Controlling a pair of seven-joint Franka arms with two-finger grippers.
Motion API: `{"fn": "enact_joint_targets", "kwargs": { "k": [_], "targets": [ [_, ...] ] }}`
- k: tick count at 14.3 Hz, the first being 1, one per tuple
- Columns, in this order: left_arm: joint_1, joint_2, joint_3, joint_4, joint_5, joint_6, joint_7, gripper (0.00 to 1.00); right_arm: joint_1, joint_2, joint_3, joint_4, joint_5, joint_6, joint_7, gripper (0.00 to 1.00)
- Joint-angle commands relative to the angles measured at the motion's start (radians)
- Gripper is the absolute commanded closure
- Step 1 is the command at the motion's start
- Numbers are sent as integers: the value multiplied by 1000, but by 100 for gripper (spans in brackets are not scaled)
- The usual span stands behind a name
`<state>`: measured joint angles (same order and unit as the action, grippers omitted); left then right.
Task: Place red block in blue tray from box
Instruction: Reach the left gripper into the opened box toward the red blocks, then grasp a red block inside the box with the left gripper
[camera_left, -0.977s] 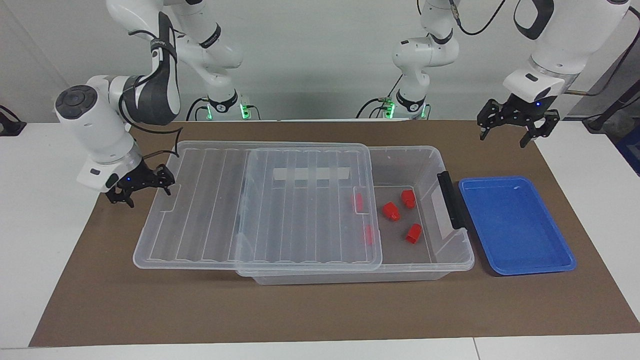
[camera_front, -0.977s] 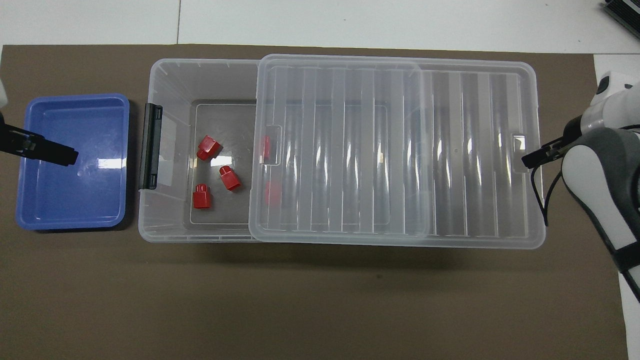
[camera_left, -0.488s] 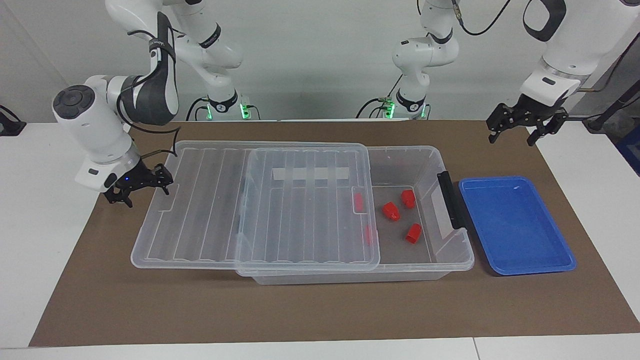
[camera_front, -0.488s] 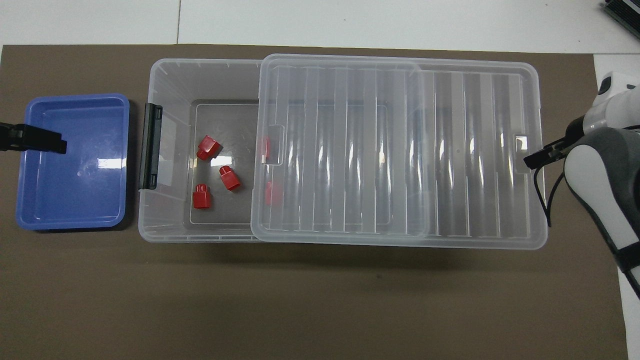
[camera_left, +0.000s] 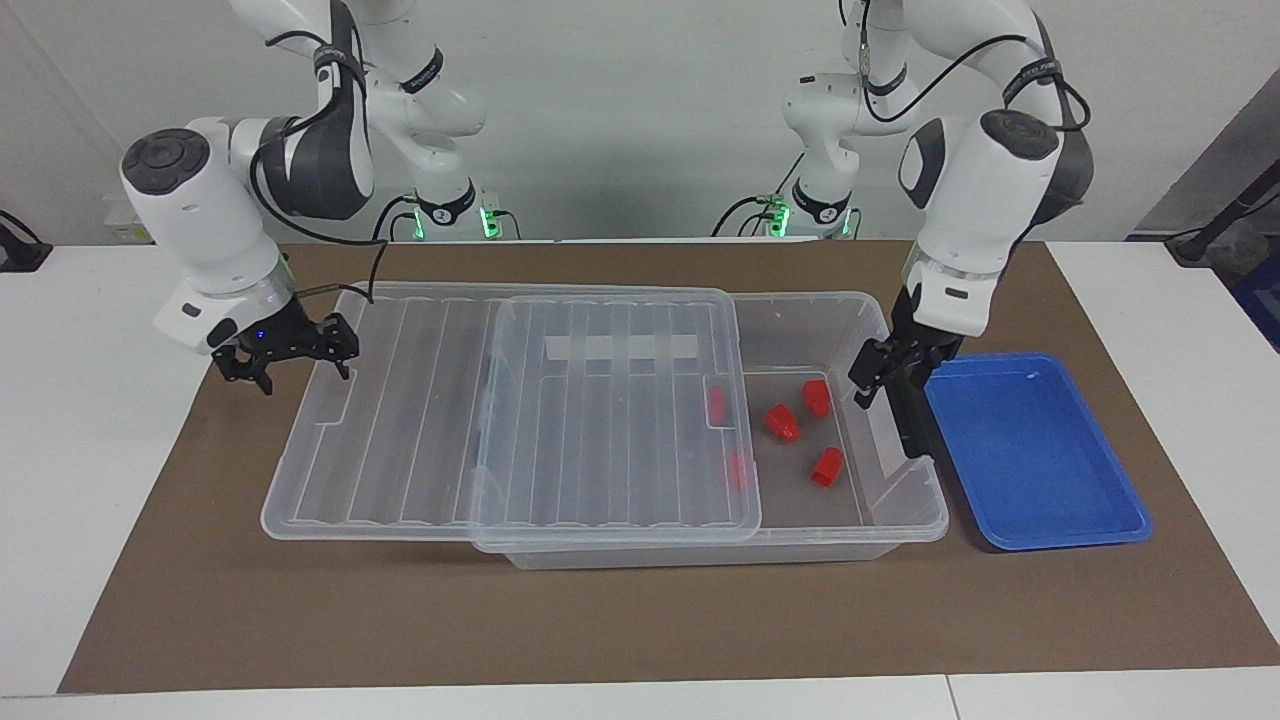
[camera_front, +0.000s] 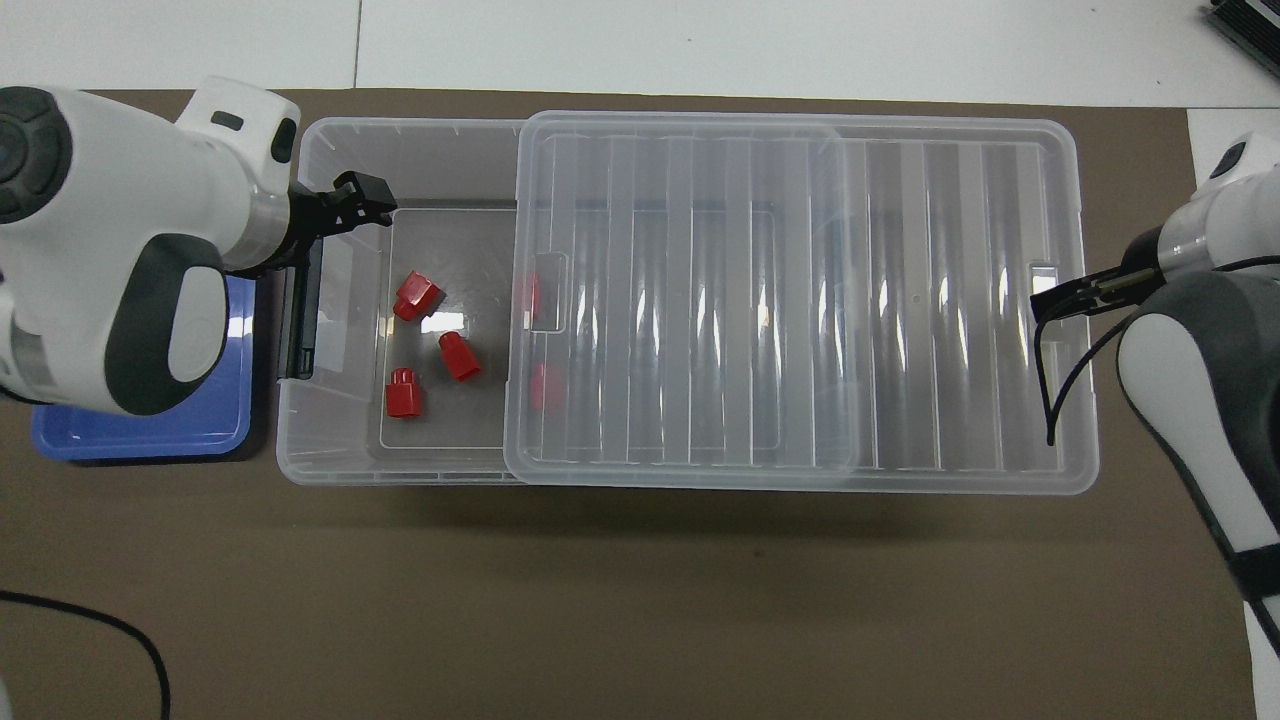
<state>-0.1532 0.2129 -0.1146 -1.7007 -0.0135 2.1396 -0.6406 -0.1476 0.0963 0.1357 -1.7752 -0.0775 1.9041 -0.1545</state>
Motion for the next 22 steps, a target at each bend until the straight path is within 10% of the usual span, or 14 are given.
{"fn": "enact_joint_targets", "kwargs": {
  "k": [1,9,17,22],
  "targets": [
    [-90,142,26,117,109,-19,-146,0,49,-55,7,-18,7,-20,194,0],
    [-172,88,30,-131,184,-32,-340,0,62,-79,36,126,35,-172,378,0],
    [-207,77,24,-137,156,-46,-337,0,63,-58,38,254,87,-324,478,0],
    [-183,33,26,-321,156,164,-298,0,92,-78,39,209,41,-335,471,0]
  ]
}}
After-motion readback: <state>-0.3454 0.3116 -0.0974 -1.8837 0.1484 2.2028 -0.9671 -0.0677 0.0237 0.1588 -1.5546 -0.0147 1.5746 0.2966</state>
